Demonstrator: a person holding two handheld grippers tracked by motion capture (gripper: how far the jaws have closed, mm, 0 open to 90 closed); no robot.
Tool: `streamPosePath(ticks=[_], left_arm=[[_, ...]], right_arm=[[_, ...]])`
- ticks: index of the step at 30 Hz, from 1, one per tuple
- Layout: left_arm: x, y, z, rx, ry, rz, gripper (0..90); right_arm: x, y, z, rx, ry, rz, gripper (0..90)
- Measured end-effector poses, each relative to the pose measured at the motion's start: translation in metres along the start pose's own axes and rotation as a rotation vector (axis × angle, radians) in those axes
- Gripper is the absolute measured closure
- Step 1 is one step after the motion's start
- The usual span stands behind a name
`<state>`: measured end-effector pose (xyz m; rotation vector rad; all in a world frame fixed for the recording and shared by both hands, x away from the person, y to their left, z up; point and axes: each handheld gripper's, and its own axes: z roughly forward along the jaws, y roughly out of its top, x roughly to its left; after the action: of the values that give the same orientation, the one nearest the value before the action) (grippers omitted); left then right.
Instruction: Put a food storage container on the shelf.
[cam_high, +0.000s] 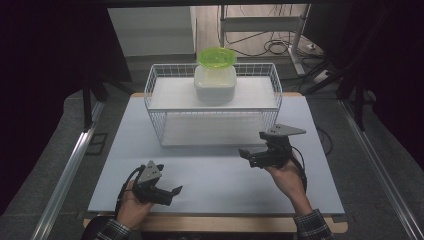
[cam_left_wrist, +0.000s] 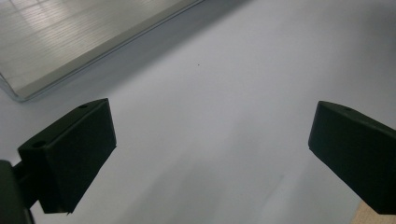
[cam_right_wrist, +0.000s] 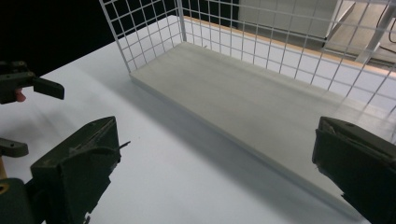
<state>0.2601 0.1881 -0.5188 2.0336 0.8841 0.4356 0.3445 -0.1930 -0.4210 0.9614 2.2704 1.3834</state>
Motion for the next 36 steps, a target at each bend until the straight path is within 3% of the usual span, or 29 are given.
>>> streamPosePath(ticks=[4, 16, 24, 36], left_arm=[[0.000, 0.000, 0.000, 0.001, 0.000, 0.003, 0.4], [-0.001, 0.000, 0.001, 0.008, 0.005, 0.010, 0.4], [-0.001, 0.000, 0.001, 0.010, 0.006, 0.012, 0.4], [-0.001, -0.002, 0.002, 0.013, 0.012, 0.018, 0.4]], right_arm=[[0.000, -0.012, -0.002, 0.003, 0.000, 0.008, 1.2], [0.002, -0.052, 0.001, 0.078, -0.013, 0.007, 0.2], [0.005, -0.067, 0.003, 0.086, -0.043, -0.004, 0.0], [0.013, -0.092, 0.012, 0.179, -0.042, -0.041, 0.0]])
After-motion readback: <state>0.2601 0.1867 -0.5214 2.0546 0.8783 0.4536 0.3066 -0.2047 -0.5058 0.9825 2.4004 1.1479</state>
